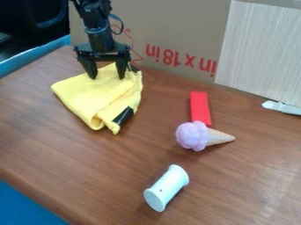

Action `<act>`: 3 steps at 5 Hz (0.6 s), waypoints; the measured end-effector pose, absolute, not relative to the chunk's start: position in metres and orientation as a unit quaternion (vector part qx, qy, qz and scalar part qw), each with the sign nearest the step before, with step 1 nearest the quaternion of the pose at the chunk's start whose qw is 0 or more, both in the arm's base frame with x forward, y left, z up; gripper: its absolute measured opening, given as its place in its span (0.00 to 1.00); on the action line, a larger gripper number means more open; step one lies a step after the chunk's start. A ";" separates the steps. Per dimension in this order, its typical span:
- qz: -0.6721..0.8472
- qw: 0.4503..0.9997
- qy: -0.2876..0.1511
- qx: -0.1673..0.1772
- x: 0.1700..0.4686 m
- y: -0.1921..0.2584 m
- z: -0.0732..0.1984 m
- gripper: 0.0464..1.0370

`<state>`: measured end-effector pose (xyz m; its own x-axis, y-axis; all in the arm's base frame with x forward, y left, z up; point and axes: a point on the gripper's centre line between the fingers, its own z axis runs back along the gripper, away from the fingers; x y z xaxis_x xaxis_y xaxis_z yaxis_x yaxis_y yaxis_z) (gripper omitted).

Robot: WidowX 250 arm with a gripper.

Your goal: Remove the cloth from the top

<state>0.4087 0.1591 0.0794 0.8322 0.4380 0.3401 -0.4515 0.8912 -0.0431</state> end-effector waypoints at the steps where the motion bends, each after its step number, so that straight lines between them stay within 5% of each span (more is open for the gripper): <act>1: 0.219 0.962 -0.162 0.025 0.398 0.156 0.067 0.96; 3: 0.151 0.975 -0.159 0.026 0.344 0.140 0.064 0.96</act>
